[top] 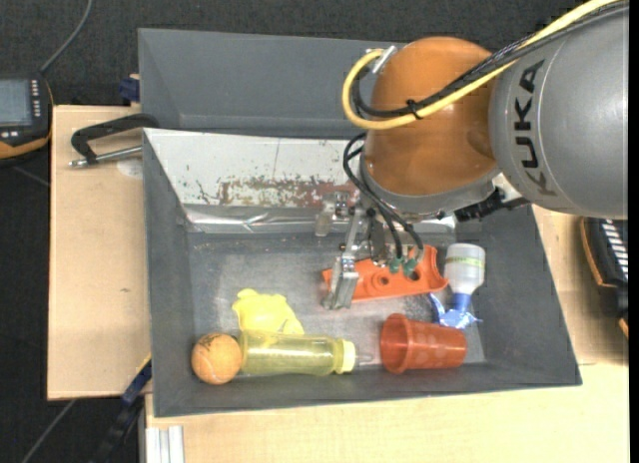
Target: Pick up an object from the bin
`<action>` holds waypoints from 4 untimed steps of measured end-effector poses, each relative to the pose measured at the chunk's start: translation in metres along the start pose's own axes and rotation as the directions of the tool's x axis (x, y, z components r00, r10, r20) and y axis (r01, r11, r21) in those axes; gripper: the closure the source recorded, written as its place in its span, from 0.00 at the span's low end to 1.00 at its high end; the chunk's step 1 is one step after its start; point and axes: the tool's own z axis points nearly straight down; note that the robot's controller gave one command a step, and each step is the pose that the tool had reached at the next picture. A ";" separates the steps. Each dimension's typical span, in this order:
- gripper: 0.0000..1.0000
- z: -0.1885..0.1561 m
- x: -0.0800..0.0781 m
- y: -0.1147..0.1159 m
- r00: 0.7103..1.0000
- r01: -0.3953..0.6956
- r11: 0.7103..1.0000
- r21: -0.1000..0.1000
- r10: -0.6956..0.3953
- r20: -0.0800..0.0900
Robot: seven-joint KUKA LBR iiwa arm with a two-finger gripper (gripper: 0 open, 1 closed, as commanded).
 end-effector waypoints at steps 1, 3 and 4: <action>0.00 0.010 -0.008 -0.034 0.988 -0.155 0.988 0.001 0.155 0.002; 0.00 0.052 -0.006 -0.092 0.978 -0.208 0.978 0.002 0.208 0.002; 0.00 0.060 -0.009 -0.089 0.979 -0.202 0.979 -0.003 0.202 0.006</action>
Offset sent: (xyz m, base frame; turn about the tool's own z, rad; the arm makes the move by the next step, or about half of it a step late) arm 0.0004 -0.0873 -0.0436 0.1253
